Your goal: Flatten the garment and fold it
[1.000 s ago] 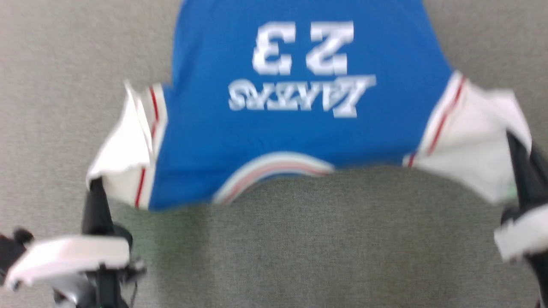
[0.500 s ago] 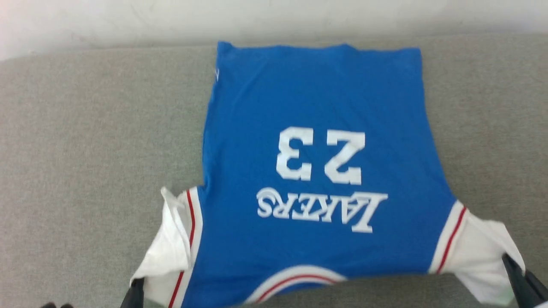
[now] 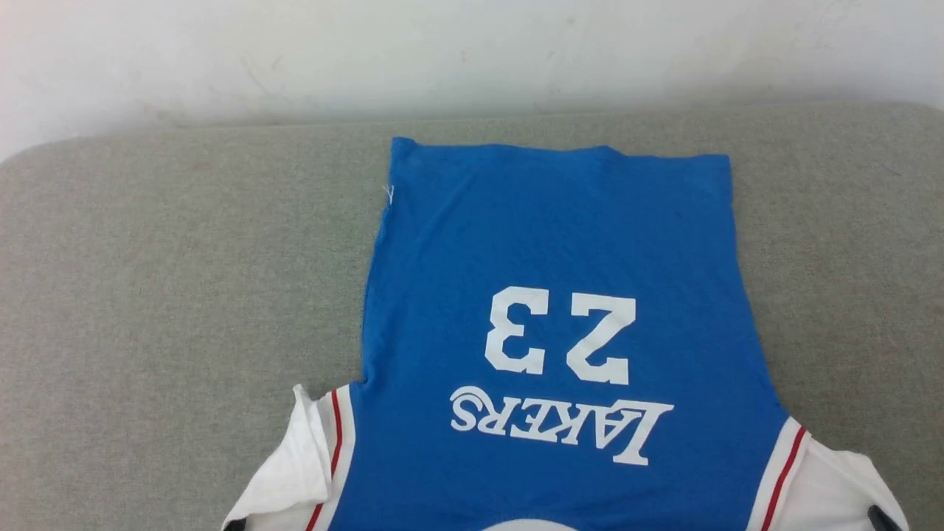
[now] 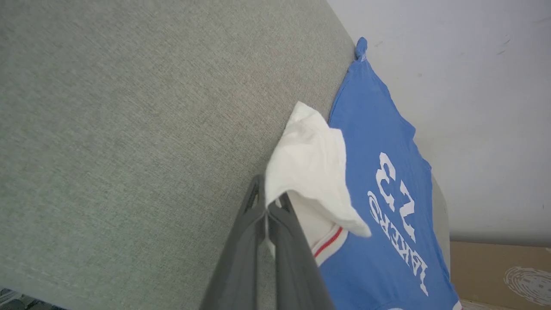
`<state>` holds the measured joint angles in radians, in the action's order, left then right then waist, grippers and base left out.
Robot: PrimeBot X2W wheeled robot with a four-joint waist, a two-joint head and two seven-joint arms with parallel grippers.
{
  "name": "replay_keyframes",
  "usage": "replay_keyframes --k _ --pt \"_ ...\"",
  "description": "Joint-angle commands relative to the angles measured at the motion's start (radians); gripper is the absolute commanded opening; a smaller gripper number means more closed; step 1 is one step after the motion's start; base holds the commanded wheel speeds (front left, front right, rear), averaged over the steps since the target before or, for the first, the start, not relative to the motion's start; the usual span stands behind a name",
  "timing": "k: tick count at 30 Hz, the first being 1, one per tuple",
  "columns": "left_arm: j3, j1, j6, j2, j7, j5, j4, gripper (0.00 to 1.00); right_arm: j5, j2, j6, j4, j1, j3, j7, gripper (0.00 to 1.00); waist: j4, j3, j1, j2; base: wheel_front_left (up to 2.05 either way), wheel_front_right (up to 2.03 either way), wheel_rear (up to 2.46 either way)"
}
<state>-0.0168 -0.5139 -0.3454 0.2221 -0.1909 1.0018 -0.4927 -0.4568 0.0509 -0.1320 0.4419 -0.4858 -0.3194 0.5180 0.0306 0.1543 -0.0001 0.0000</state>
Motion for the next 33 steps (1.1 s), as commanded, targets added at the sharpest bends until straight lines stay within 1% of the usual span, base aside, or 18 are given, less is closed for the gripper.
replay_keyframes --k 1,5,7,10,13,17,19,20,21,22,23,25,27,30,33 --pt "0.001 -0.006 -0.006 0.006 0.001 -0.008 -0.007 0.00 -0.006 -0.001 0.001 0.000 -0.009 -0.001 -0.004 0.00 0.002 -0.007 0.0001 0.0000 0.00 0.00 0.00" --pt "-0.016 0.020 -0.006 0.007 0.007 -0.029 -0.010 0.00 0.005 -0.001 0.001 -0.031 -0.002 0.023 -0.018 0.00 0.003 -0.016 0.0001 0.0000 0.00 0.00 0.00" --pt "-0.028 0.038 -0.008 0.015 0.009 -0.050 0.000 0.00 0.050 -0.001 0.001 -0.056 0.011 0.043 -0.025 0.00 0.003 -0.018 0.0001 0.0000 0.00 0.00 0.00" --pt "-0.049 0.071 -0.010 0.024 0.006 -0.077 0.017 0.00 0.134 -0.001 0.001 -0.121 0.047 0.073 -0.035 0.00 0.003 -0.020 0.0001 0.0000 0.00 0.00 0.00" --pt "-0.074 0.102 -0.013 0.030 0.000 -0.101 0.034 0.00 0.189 -0.001 0.001 -0.210 0.095 0.095 -0.051 0.00 0.001 -0.016 0.0001 0.0000 0.00 0.00 0.00" --pt "-0.107 0.140 -0.015 0.027 -0.007 -0.120 0.047 0.00 0.231 -0.001 0.001 -0.326 0.154 0.118 -0.081 0.01 0.002 -0.002 0.0001 0.0000 0.00 0.00 0.00" --pt "-0.116 0.154 -0.016 0.023 -0.008 -0.125 0.051 0.00 0.229 -0.001 0.001 -0.376 0.175 0.122 -0.098 0.08 0.004 0.005 0.0001 0.0000 0.00 0.00 0.00" --pt "-0.120 0.158 -0.016 0.021 -0.007 -0.127 0.052 0.00 0.230 -0.001 0.001 -0.395 0.183 0.125 -0.106 0.16 0.004 0.008 0.0001 0.0000 0.00 0.00 0.00" --pt "-0.122 0.161 -0.016 0.020 -0.006 -0.129 0.052 0.00 0.231 -0.001 0.001 -0.409 0.189 0.126 -0.115 0.34 0.004 0.011 0.0001 0.0000 0.00 0.00 0.00" --pt "-0.124 0.164 -0.015 0.020 -0.004 -0.131 0.052 0.00 0.236 -0.001 0.001 -0.416 0.194 0.126 -0.122 0.73 0.005 0.017 0.0001 0.0000 0.00 0.00 0.00" --pt "-0.125 0.167 -0.014 0.020 -0.003 -0.133 0.051 0.00 0.237 -0.001 0.001 -0.415 0.197 0.126 -0.124 1.00 0.007 0.023 0.0001 0.0000 0.00 0.00 0.00" --pt "-0.126 0.173 -0.014 0.022 0.001 -0.139 0.045 0.00 0.212 -0.001 0.001 -0.384 0.202 0.115 -0.119 1.00 0.011 0.032 0.0001 0.0000 0.00 0.00 0.00" --pt "-0.124 0.177 -0.013 0.023 0.006 -0.143 0.033 0.00 0.196 -0.001 0.001 -0.302 0.205 0.104 -0.093 1.00 0.018 0.046 0.0001 0.0000 0.00 0.00 0.00" --pt "-0.123 0.188 -0.013 0.024 0.014 -0.151 0.007 0.00 0.195 -0.001 0.001 -0.113 0.241 0.076 -0.038 1.00 0.032 0.075 0.0001 0.0000 0.00 0.00 0.00" --pt "-0.124 0.206 -0.007 0.026 0.019 -0.156 -0.015 0.00 0.239 0.012 0.001 0.076 0.347 0.053 0.033 1.00 0.050 0.114 0.0001 0.0000 0.00 0.00 0.00"
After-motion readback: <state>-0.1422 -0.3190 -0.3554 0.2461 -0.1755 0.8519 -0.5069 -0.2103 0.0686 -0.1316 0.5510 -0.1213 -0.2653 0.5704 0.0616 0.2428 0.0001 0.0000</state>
